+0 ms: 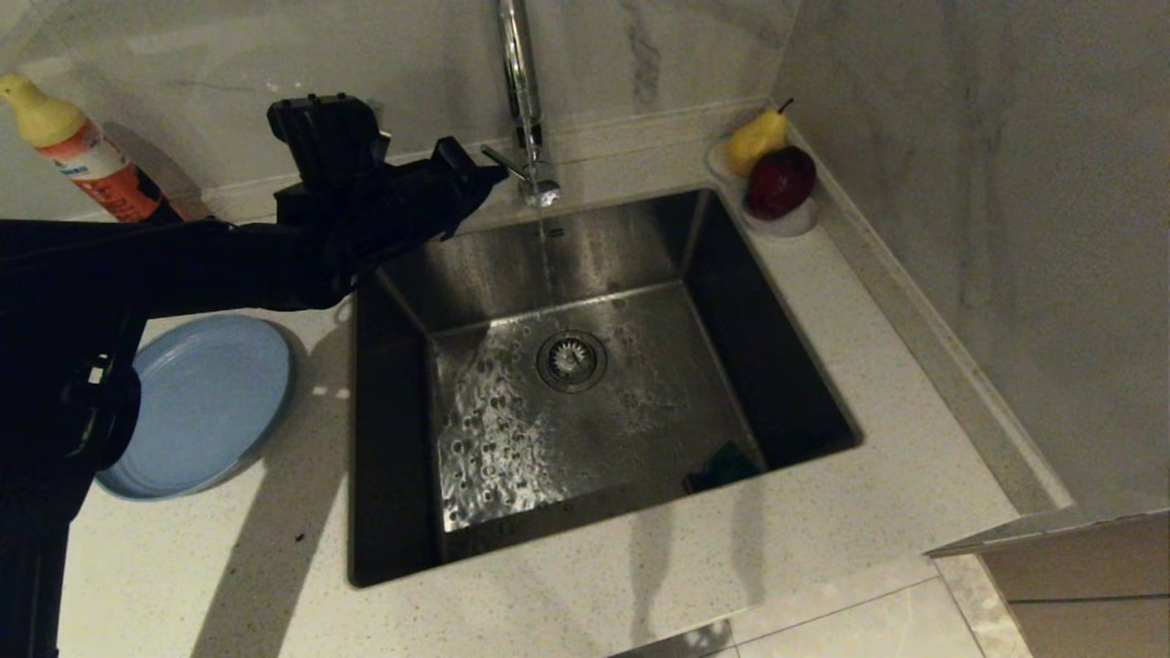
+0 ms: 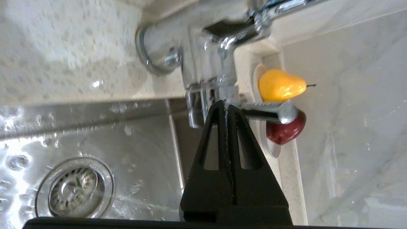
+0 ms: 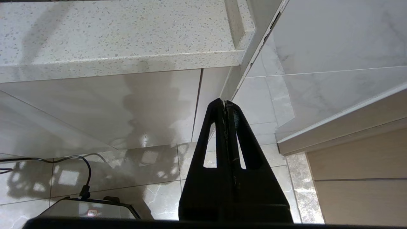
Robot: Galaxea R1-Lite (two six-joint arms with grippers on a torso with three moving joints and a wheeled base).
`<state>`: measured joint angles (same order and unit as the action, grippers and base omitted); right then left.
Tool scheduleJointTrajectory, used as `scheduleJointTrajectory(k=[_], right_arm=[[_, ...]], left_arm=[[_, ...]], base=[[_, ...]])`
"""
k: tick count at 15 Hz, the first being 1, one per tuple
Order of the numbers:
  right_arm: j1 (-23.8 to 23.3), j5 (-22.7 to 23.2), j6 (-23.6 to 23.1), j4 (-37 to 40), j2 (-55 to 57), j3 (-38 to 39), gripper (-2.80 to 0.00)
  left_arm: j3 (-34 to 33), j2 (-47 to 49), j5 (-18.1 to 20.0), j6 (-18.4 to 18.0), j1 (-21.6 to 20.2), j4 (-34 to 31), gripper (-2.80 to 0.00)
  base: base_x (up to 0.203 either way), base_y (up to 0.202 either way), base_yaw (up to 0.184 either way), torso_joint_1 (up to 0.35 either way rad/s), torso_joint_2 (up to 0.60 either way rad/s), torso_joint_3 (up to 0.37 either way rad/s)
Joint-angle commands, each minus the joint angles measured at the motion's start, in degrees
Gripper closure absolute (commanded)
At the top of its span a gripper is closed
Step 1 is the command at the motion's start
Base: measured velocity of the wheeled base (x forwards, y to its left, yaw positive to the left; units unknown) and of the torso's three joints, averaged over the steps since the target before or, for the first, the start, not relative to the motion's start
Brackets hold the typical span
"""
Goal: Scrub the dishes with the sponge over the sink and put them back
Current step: Turn off the faucet
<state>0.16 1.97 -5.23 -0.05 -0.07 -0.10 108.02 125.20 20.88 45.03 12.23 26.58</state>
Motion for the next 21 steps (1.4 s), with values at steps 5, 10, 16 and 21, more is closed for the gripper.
scheduleJointTrajectory(k=[5, 10, 16, 21], right_arm=[[0.02, 0.05, -0.04, -0.04, -0.01, 0.01, 0.0], [0.02, 0.05, -0.04, -0.04, -0.01, 0.01, 0.0], [0.02, 0.05, -0.04, -0.04, -0.01, 0.01, 0.0], [0.02, 0.05, -0.04, -0.04, -0.01, 0.01, 0.0]], left_arm=[[-0.6, -1.27, 0.66, 0.3, -0.28, -0.63, 0.0], [-3.0, -3.82, 1.3, -0.2, -0.28, -4.46, 0.0], [-4.57, -6.81, 4.26, -0.56, -0.28, -5.05, 0.0], [-1.36, -4.25, 3.84, -0.56, -0.28, -4.82, 0.0]], base=[[0.0, 0.0, 0.0, 0.0, 0.0, 0.0], [0.0, 0.0, 0.0, 0.0, 0.0, 0.0], [0.0, 0.0, 0.0, 0.0, 0.0, 0.0], [0.0, 0.0, 0.0, 0.0, 0.0, 0.0]])
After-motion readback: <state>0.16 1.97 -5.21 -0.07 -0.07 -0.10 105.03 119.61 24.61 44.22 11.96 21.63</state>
